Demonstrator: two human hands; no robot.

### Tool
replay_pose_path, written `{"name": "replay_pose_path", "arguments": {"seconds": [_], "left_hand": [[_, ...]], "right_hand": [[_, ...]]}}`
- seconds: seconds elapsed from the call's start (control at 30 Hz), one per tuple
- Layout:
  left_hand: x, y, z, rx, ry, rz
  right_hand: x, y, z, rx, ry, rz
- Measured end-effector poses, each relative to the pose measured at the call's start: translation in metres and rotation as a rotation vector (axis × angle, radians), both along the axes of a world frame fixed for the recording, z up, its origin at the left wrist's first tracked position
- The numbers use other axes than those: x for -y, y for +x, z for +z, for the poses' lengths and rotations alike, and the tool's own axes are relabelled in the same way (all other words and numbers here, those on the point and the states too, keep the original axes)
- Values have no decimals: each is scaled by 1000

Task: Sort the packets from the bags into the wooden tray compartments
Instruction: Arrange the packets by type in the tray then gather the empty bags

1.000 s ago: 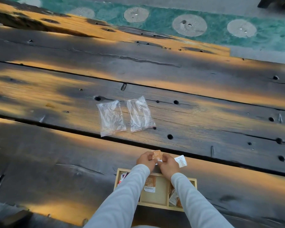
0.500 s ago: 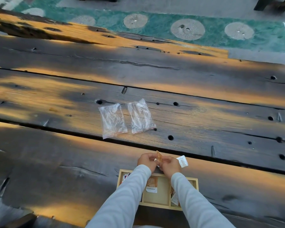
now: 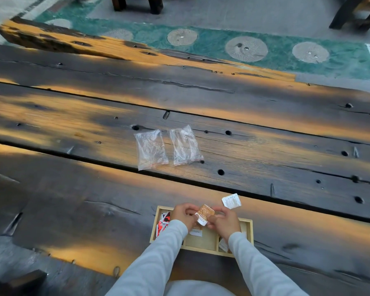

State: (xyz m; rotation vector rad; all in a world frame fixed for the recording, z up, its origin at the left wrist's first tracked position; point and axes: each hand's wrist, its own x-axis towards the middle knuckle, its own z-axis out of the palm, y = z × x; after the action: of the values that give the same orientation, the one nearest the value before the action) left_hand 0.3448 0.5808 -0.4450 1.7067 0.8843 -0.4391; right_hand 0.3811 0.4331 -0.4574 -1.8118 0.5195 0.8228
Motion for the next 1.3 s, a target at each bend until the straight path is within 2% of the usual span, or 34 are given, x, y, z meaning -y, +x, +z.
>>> {"name": "replay_pose_path", "arguments": {"seconds": [0.3,0.7,0.97,1.3], "left_hand": [[16,-46,-3,-72,99,-99],[25,-69,2,-119,225,-191],[30,-62,6,-102,314,-318],[41,-5,16,25,305,-297]], "right_hand": [[9,-30,-3,116,-192,261],[10,-56,0,226,-341,611],[7,-55,2,270,-319,612],[35,0,14,341,-237,264]]}}
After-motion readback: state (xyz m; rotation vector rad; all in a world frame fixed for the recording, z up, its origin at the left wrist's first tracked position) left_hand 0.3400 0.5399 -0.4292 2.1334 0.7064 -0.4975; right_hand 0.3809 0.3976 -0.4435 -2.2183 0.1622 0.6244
